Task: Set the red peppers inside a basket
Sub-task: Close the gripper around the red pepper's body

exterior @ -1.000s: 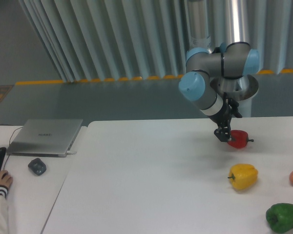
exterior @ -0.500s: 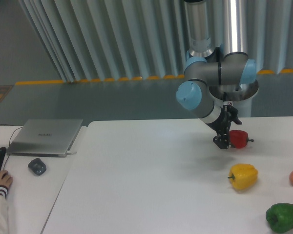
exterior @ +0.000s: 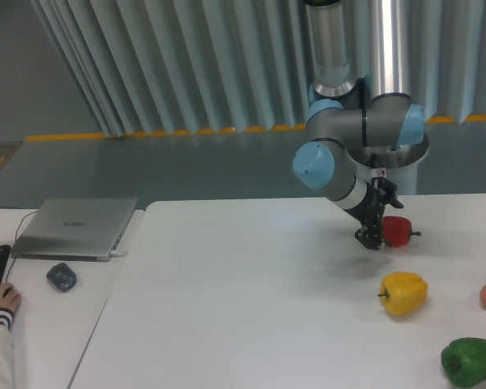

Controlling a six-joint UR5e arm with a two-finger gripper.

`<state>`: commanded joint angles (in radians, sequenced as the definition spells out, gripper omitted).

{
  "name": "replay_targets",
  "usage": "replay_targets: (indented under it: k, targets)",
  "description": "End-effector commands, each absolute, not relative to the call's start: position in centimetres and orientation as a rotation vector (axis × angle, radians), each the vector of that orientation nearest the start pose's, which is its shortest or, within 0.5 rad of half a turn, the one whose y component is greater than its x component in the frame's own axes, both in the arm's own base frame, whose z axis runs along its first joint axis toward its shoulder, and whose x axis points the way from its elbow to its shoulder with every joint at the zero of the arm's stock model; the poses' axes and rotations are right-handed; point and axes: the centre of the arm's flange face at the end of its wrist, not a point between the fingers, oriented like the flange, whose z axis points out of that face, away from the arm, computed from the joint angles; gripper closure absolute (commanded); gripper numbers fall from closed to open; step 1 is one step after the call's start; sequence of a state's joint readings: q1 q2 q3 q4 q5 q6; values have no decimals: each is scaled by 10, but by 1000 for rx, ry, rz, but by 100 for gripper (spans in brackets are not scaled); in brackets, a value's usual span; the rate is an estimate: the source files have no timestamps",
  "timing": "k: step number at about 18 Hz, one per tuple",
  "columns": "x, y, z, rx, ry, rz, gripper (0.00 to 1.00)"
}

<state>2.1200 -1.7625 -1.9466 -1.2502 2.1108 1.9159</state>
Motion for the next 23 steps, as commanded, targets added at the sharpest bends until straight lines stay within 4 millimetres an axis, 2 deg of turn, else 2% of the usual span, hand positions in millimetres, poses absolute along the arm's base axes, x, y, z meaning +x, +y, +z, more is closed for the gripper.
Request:
replay_targets:
  k: [2, 4, 8, 23]
  targets:
    - [-184, 457, 262, 1922, -1679, 67, 0]
    - [-186, 454, 262, 1899, -1664, 56, 14]
    - [-186, 451, 264, 1877, -1652, 46, 26]
    - [-187, 452, 263, 1904, -1598, 16, 37]
